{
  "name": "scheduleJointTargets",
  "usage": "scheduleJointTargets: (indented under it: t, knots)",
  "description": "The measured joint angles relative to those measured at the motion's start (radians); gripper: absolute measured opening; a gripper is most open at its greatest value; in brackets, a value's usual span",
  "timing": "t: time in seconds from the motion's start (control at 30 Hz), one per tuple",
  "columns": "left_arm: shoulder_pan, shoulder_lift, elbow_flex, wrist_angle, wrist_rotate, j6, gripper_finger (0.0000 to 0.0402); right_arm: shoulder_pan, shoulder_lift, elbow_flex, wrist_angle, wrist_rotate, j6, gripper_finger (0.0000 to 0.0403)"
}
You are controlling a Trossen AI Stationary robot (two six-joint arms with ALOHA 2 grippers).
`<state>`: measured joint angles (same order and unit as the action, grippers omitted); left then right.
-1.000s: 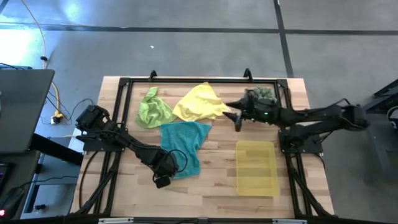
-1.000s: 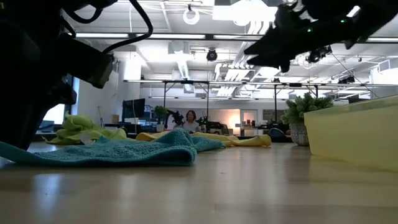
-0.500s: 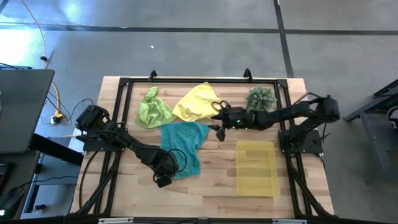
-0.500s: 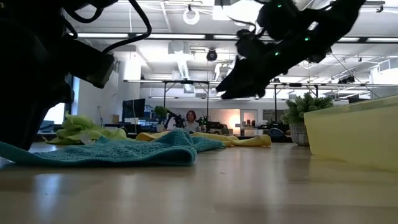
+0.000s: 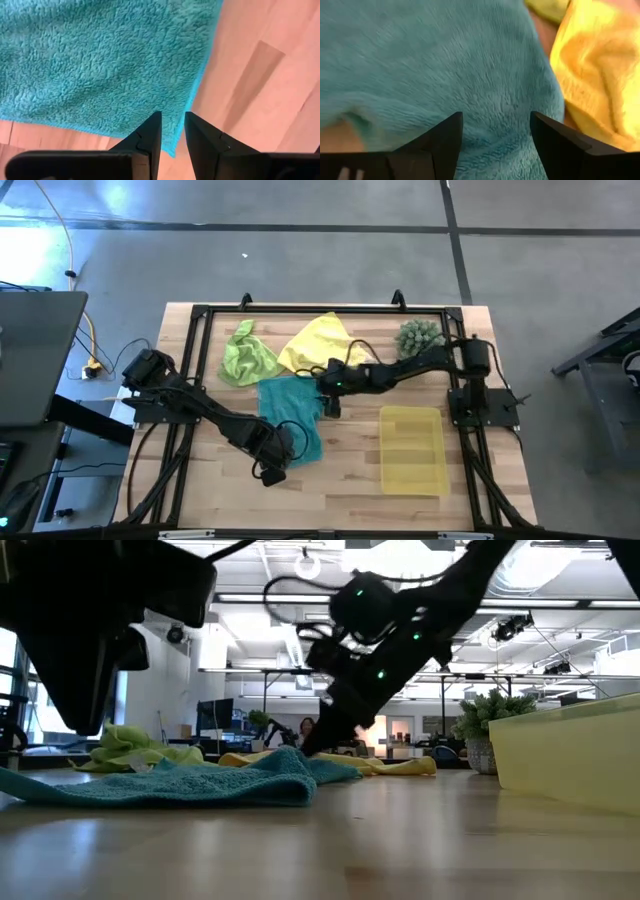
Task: Roll microfiber towels into tight, uniform cylinder then place into a basket
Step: Fold the blue microfiber cloth
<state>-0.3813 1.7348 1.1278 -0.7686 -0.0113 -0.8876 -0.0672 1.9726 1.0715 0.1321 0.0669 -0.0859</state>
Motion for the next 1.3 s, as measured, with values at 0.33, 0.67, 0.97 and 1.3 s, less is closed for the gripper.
scheduleJointTargets:
  t: [0.33, 0.67, 0.97, 1.3]
  knots:
    - [-0.012, -0.003, 0.013, -0.121, -0.001, -0.003, 0.0076, 0.024, 0.015, 0.064, -0.367, -0.012, 0.315, 0.0224]
    - [-0.012, -0.003, 0.013, -0.190, -0.068, -0.010, 0.0076, 0.203, -0.122, 0.047, -0.637, -0.075, 0.432, 0.0224]
    - [-0.014, -0.003, 0.013, -0.190, -0.244, -0.153, 0.0076, 0.200, -0.306, 0.054, -0.509, 0.263, 0.209, 0.0224]
    - [-0.016, -0.024, 0.013, -0.315, -0.174, -0.140, 0.0058, 0.033, -0.312, 0.054, -0.434, 0.273, 0.061, 0.0224]
